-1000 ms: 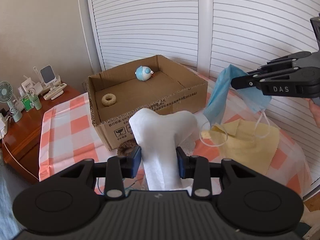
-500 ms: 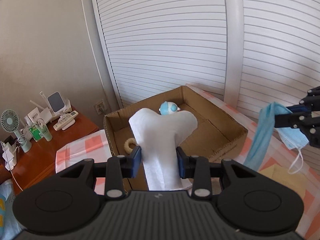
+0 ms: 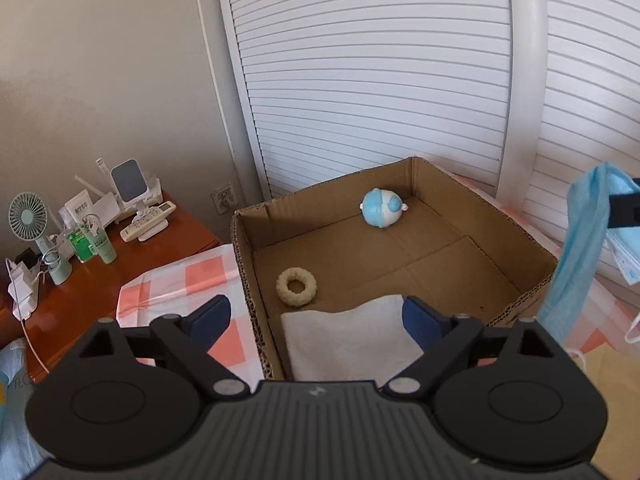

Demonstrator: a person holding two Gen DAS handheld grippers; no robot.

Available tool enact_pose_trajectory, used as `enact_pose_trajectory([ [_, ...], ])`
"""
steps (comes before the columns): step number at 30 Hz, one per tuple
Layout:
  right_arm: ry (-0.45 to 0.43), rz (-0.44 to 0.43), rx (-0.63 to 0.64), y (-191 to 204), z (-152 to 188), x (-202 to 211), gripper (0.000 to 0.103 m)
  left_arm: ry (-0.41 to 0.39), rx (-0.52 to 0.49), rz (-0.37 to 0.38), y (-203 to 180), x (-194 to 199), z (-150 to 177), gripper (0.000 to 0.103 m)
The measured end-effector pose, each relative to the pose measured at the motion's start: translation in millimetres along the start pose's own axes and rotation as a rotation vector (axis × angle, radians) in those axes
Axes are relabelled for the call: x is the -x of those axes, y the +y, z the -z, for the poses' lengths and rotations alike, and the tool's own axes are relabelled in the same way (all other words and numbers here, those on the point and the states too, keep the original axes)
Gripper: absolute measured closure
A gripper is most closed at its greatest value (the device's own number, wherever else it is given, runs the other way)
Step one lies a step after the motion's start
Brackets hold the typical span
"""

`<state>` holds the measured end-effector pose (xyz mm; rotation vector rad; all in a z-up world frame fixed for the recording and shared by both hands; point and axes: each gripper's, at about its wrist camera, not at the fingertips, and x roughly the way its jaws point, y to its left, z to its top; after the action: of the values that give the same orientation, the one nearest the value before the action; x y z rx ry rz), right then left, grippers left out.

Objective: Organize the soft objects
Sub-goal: 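Lift the white cloth into the box and open the left gripper, then carry the blue mask into the box and open the right gripper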

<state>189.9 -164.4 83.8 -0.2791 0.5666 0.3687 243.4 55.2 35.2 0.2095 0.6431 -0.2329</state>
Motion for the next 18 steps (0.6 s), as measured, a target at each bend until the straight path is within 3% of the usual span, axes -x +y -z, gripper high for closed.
enact_pose_trajectory([
  [6,0.012,0.003,0.007,2,-11,-15,0.091,-0.03,0.039,0.004,5,49,32,0.005],
  [9,0.017,0.012,0.006,1,-20,-26,0.091,-0.066,0.008,-0.023,-1,74,55,0.005],
  [13,0.02,0.022,0.013,-1,-40,-47,0.091,-0.053,-0.037,-0.056,-9,96,79,0.005],
  [18,0.047,0.031,0.017,-6,-64,-86,0.091,-0.037,0.013,-0.036,-14,110,96,0.005],
])
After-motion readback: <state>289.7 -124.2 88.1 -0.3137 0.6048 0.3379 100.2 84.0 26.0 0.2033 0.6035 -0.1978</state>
